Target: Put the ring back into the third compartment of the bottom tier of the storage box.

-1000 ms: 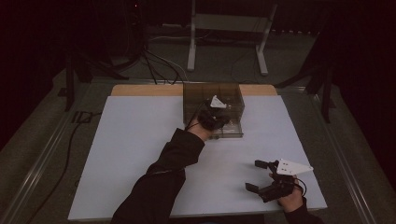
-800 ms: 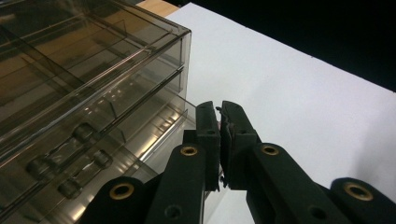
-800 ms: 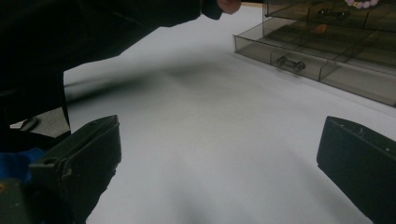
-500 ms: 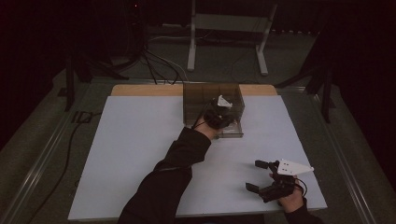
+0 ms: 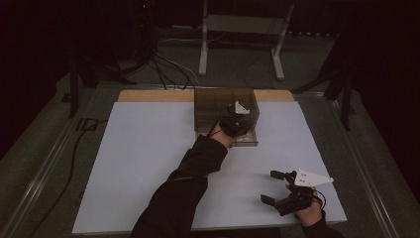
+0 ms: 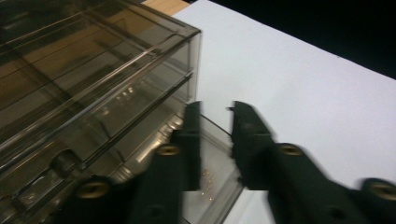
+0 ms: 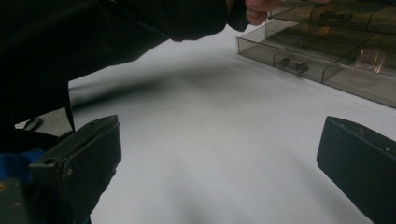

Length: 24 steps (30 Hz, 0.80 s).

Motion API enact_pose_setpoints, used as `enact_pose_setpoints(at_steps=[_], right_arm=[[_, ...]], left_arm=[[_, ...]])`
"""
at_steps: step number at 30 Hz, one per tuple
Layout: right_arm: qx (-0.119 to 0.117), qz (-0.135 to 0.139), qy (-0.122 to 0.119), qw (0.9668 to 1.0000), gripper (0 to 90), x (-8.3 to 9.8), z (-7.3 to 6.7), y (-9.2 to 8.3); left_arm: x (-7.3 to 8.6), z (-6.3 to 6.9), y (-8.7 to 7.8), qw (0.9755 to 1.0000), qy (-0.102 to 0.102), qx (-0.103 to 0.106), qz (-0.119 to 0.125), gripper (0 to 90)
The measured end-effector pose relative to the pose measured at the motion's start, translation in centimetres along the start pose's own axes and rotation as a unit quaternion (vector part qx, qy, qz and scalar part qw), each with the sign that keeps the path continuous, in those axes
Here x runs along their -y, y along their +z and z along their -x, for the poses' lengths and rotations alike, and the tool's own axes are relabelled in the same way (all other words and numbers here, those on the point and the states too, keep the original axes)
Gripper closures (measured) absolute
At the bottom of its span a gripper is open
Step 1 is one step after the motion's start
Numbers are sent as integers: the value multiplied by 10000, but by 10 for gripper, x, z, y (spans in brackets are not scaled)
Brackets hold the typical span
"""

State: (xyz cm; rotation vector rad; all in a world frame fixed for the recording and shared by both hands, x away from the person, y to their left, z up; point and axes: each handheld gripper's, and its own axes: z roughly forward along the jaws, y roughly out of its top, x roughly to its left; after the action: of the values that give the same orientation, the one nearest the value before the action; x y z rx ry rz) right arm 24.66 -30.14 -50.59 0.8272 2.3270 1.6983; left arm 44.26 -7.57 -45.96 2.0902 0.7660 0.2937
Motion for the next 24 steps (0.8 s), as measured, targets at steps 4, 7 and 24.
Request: enact_pose_setpoints(at_steps=[4,7,24], right_arm=[[0,-12,21,10000,0,0,0,0],[15,-26,11,10000,0,1,0,1],[26,-82,20,10000,0,1,0,2]], left_arm=[[-3,4,-6,9999,32,95,-10,593],[-6,9,-14,9999,34,91,36,487],[-3,13,-47,9998,-122,108,-108,196]])
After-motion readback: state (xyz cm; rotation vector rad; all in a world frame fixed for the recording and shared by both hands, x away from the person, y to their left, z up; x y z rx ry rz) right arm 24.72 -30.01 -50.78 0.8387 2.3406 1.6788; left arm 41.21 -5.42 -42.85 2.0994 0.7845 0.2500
